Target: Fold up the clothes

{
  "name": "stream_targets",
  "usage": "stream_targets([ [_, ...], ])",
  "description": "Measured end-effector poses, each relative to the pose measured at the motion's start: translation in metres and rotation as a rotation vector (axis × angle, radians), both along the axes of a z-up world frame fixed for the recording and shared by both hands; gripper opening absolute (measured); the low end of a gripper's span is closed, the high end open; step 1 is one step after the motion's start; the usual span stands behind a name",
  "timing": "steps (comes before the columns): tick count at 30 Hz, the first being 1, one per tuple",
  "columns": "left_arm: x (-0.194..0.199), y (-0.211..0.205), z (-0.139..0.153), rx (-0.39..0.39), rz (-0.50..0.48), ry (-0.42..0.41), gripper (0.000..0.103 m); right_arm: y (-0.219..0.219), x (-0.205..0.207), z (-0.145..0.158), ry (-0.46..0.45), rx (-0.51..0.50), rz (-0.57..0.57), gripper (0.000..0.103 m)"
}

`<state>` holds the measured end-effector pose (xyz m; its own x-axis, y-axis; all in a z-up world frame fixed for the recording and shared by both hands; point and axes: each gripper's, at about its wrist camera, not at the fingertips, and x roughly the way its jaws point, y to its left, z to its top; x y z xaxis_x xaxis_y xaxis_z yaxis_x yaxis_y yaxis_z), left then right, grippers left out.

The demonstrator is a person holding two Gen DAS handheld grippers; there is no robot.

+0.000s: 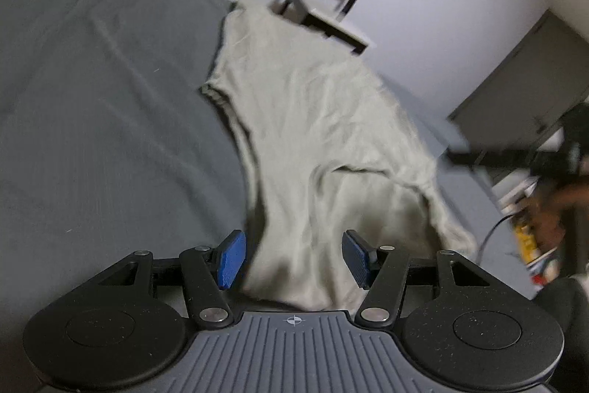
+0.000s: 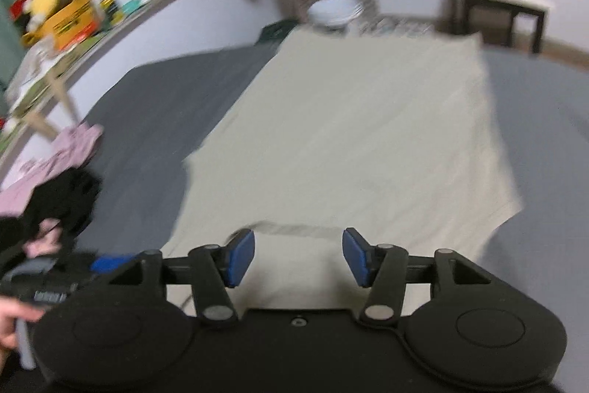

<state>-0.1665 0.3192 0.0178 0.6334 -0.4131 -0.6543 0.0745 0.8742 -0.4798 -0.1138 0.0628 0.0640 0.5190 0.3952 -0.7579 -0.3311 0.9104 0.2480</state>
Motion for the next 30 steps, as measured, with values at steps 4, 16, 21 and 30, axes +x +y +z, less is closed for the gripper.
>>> stream_targets([
  [4, 0.0, -0.006, -0.01, 0.048, -0.02, 0.055, 0.059, -0.035, 0.032, 0.03, -0.147, -0.104, -0.152, 0.077],
  [16, -0.001, -0.021, -0.011, 0.126, -0.057, 0.018, 0.059, 0.014, 0.154, 0.047, -0.023, 0.021, -0.068, 0.06],
  [21, 0.002, -0.017, -0.012, 0.092, -0.036, 0.027, 0.059, 0.1, 0.199, 0.065, 0.024, -0.019, 0.023, 0.06],
  [30, 0.001, -0.009, -0.017, 0.038, -0.051, 0.011, 0.059, 0.144, 0.259, 0.062, 0.032, -0.201, -0.041, 0.064],
])
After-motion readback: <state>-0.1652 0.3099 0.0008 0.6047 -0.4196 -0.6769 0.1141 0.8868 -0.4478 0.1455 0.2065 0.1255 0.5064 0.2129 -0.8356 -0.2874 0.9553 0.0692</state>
